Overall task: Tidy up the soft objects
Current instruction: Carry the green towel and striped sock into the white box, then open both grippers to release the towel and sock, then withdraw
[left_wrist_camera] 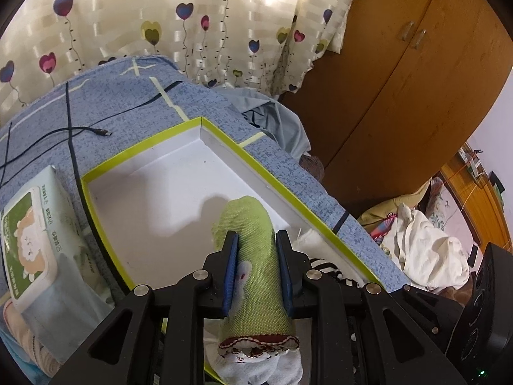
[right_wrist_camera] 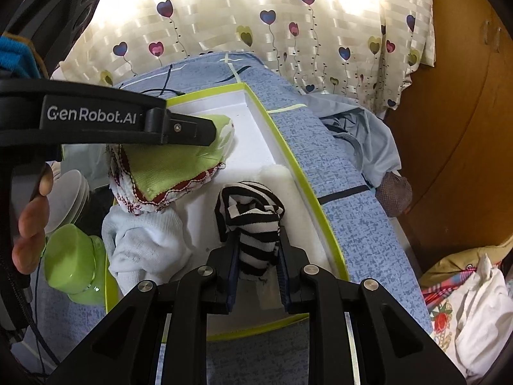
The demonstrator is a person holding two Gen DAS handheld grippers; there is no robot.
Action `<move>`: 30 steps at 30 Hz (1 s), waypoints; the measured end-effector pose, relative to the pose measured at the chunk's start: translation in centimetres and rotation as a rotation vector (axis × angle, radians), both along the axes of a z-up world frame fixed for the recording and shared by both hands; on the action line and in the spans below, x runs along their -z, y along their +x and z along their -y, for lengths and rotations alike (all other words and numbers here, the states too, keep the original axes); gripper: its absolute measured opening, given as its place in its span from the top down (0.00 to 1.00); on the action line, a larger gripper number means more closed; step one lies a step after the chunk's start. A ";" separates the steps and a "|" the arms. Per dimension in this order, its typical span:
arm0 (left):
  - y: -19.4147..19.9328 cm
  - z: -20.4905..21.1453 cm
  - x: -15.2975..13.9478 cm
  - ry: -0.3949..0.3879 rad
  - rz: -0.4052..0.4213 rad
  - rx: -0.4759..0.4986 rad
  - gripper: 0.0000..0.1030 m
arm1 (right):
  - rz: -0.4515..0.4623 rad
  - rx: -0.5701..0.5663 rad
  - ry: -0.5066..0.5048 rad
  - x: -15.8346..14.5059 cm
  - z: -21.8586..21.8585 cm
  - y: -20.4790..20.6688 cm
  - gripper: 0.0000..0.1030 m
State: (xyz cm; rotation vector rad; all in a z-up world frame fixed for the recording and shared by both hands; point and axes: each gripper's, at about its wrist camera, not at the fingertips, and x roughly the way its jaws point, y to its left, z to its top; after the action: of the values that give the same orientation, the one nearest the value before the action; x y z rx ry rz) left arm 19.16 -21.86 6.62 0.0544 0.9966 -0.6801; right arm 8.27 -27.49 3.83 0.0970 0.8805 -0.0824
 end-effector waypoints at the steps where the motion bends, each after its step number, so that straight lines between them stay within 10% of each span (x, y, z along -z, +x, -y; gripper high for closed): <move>1: -0.1 0.1 0.0 0.008 0.009 0.002 0.79 | 0.002 -0.001 0.004 0.0 0.0 0.0 0.79; 14: -0.9 0.4 -0.4 -0.001 0.025 0.021 0.61 | 0.018 -0.029 0.029 0.0 -0.4 -0.4 0.59; 30: -2.7 0.0 -2.0 -0.069 0.029 0.043 0.55 | 0.048 0.002 0.016 -0.8 -0.3 -1.5 0.56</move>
State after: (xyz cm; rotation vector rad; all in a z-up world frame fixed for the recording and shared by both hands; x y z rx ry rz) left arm 16.42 -21.83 8.58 0.0251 0.9460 -0.7508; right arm 6.75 -27.17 4.66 0.1147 0.8333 -0.0745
